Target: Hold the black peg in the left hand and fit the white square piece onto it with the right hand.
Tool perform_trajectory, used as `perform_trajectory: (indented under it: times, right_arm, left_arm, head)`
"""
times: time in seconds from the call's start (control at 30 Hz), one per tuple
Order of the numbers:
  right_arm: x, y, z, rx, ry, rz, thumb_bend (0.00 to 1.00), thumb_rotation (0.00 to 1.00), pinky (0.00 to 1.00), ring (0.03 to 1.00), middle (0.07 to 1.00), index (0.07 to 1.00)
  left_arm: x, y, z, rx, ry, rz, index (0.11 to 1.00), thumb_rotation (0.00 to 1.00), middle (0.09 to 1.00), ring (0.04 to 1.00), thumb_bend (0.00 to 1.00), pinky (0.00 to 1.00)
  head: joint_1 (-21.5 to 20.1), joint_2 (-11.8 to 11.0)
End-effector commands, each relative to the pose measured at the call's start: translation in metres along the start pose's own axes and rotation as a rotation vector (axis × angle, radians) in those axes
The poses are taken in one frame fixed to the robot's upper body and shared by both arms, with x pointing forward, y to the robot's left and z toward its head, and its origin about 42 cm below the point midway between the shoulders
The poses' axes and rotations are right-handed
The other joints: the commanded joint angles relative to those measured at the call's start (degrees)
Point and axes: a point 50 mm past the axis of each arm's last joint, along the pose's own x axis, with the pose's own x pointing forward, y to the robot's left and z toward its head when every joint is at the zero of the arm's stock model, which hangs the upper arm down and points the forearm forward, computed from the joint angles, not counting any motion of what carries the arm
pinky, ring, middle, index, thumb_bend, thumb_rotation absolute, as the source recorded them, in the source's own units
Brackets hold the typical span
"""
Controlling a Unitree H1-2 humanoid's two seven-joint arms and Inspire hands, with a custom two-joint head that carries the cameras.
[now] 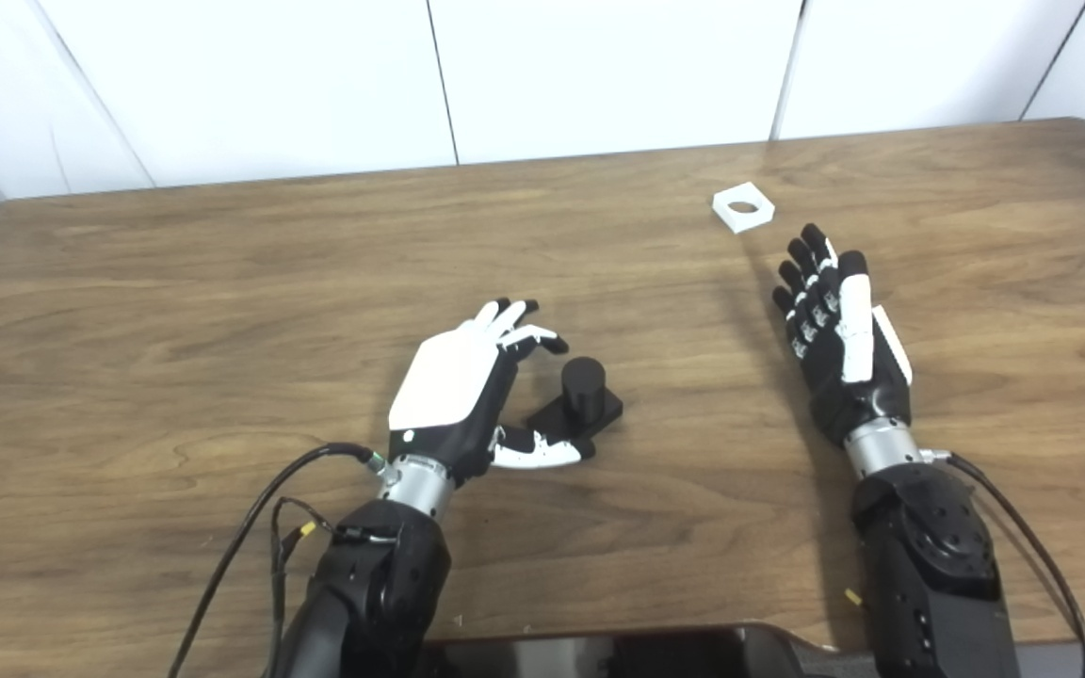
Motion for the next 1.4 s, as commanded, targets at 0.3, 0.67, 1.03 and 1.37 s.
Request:
perform_trajectory:
  times: [0.3, 0.67, 1.03, 1.37]
  right_arm:
    - [-0.009, -0.016, -0.016, -0.004, 0.061, -0.014, 0.60, 1.00, 1.00, 1.000, 1.000, 1.000]
    - [-0.009, -0.014, -0.016, -0.008, 0.064, -0.013, 0.61, 1.00, 1.00, 1.000, 1.000, 1.000]
    - [-0.010, -0.011, -0.016, -0.001, 0.064, -0.022, 0.61, 1.00, 1.00, 1.000, 1.000, 1.000]
    - [-0.008, -0.009, -0.016, 0.002, 0.058, -0.020, 0.61, 1.00, 1.00, 1.000, 1.000, 1.000]
  left_arm:
    - [0.011, 0.015, 0.011, -0.029, -0.006, 0.066, 0.732, 0.30, 0.979, 1.000, 0.91, 1.00]
    - [0.022, 0.011, 0.015, 0.018, 0.022, 0.020, 0.581, 0.33, 0.942, 0.993, 0.90, 0.98]
    - [0.026, 0.017, 0.025, 0.025, 0.065, -0.036, 0.524, 0.37, 0.944, 0.998, 0.88, 0.98]
    - [0.029, 0.018, 0.026, 0.002, 0.085, -0.064, 0.511, 0.34, 0.954, 1.000, 0.87, 1.00]
  head:
    - [0.3, 0.3]
    - [0.3, 0.3]
    - [0.0, 0.5]
    - [-0.7, 1.1]
